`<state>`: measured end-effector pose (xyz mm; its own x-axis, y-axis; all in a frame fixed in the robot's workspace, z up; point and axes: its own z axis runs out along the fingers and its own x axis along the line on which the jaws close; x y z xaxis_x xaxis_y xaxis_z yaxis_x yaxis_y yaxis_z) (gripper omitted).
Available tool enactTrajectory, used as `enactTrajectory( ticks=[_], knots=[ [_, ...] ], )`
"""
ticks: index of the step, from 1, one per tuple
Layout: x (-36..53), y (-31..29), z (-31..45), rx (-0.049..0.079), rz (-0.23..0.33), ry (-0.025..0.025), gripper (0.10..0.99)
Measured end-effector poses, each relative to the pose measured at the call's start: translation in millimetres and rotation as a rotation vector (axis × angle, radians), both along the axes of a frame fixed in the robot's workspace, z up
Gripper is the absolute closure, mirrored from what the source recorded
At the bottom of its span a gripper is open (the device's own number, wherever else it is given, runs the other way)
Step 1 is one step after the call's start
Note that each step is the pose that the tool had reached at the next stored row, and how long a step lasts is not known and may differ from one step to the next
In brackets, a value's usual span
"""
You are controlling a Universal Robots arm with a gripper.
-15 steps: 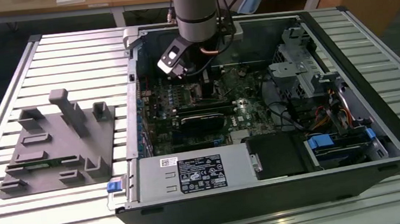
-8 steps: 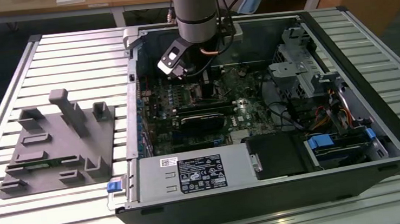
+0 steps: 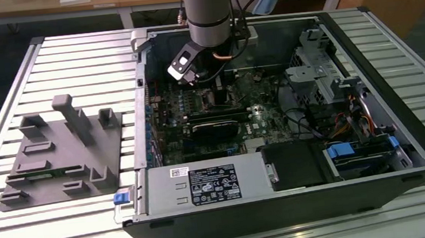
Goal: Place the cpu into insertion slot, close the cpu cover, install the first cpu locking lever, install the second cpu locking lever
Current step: 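Place the cpu into insertion slot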
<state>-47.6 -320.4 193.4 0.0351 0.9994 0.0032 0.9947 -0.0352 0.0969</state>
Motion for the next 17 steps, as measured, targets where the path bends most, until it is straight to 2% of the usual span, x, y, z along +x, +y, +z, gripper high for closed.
enactTrajectory(
  ticks=[17],
  knots=[
    [0.0,0.0,-2.3,0.001,0.0,0.0002,0.545]
  ],
)
